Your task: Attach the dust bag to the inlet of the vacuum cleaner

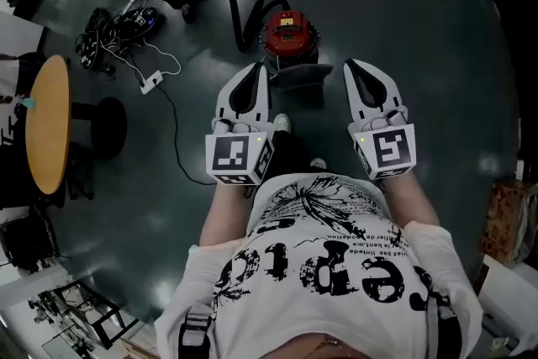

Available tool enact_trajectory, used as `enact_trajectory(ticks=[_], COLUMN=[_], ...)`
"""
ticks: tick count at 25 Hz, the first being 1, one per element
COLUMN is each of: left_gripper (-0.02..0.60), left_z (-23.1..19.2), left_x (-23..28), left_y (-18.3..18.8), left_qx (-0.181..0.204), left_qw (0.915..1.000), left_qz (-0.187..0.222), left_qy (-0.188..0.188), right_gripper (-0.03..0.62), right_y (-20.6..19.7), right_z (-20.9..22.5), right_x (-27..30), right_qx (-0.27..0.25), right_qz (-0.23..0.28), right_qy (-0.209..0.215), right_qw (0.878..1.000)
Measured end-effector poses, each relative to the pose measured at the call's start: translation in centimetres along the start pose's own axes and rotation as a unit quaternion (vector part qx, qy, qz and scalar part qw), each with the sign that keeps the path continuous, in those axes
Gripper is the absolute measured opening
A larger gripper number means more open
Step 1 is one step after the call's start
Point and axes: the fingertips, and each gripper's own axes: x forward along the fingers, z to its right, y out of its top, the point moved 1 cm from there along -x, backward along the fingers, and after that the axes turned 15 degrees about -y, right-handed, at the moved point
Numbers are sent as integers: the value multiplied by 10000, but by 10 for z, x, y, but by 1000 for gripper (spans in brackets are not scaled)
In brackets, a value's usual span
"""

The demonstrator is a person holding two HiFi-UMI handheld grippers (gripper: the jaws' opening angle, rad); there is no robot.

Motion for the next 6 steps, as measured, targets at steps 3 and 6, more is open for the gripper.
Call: enact_trajectory(ticks=[3,6], left_gripper=[3,3], left_z=[6,12], left_x=[-2,0], left_y=[-3,-5], left_qx=[289,528], left_qw=[9996,9986], left_qz=[49,26], left_qy=[17,-31], right_gripper=[2,2], right_y=[-3,-6], right_z=[-1,-1], right_x=[-7,-11], right_qx=[1,-27], right_qz=[-4,-31], right_qy=[0,-6], right_qw=[10000,10000])
